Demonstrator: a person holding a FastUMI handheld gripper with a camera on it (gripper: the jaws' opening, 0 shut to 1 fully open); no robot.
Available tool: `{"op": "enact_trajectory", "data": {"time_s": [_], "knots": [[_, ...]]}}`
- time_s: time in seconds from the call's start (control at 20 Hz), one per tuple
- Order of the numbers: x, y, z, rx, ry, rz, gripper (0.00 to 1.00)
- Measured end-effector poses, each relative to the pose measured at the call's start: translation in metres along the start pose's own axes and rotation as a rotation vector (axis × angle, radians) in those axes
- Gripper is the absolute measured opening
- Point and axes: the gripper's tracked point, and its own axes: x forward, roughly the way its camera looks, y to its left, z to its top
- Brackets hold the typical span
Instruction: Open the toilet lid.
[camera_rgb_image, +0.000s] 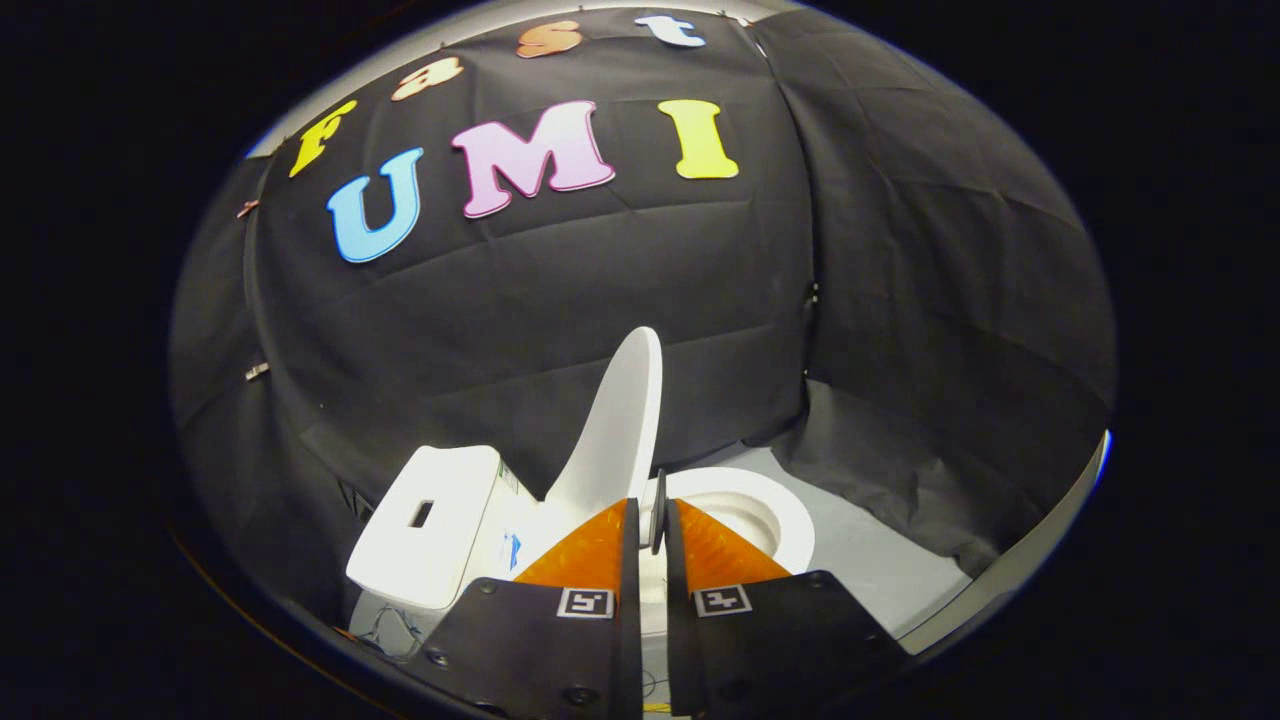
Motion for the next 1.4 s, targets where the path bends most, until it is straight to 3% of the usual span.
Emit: {"op": "enact_trajectory", "data": {"time_s": [0.75, 0.95, 1.15, 1.4], "knots": [[-0.043, 0.150, 0.004, -0.177, -0.091, 0.108, 0.15], [-0.047, 0.191, -0.005, -0.223, -0.107, 0.141, 0.15], [-0.049, 0.221, -0.011, -0.295, -0.157, 0.120, 0.15], [-0.051, 0.269, -0.033, -0.378, -0.173, 0.176, 0.16]]}}
